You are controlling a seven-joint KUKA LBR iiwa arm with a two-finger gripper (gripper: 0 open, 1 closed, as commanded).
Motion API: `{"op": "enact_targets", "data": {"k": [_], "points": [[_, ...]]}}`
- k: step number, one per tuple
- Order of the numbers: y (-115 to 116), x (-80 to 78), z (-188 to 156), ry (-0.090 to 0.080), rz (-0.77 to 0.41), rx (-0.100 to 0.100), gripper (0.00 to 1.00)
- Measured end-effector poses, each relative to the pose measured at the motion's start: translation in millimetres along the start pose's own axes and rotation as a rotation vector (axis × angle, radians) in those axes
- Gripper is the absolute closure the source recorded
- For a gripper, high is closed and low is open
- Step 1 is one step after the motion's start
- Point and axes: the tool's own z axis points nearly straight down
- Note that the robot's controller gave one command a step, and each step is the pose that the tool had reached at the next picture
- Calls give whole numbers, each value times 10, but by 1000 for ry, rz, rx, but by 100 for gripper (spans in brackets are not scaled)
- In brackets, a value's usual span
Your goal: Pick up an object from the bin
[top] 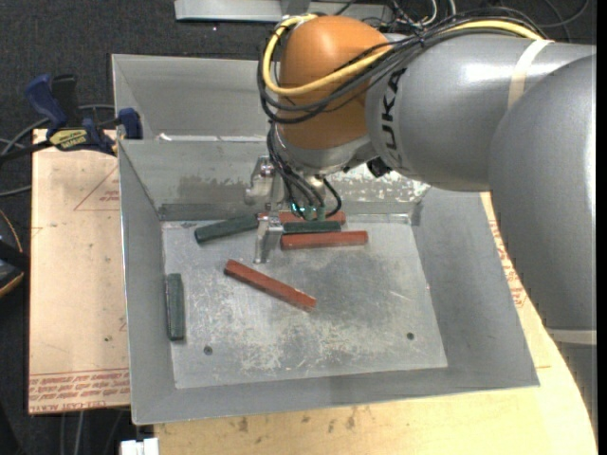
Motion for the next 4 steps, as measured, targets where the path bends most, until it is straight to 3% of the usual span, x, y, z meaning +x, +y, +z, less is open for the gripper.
{"op": "enact_targets", "data": {"k": [1, 2, 3, 4], "points": [[-6, -18, -48, -8, 2, -1, 0], [-99, 276, 606, -11, -70, -1, 0], [-251, -107, 1070, -19, -68, -6, 100], [-251, -107, 1070, -19, -68, -6, 100]]}}
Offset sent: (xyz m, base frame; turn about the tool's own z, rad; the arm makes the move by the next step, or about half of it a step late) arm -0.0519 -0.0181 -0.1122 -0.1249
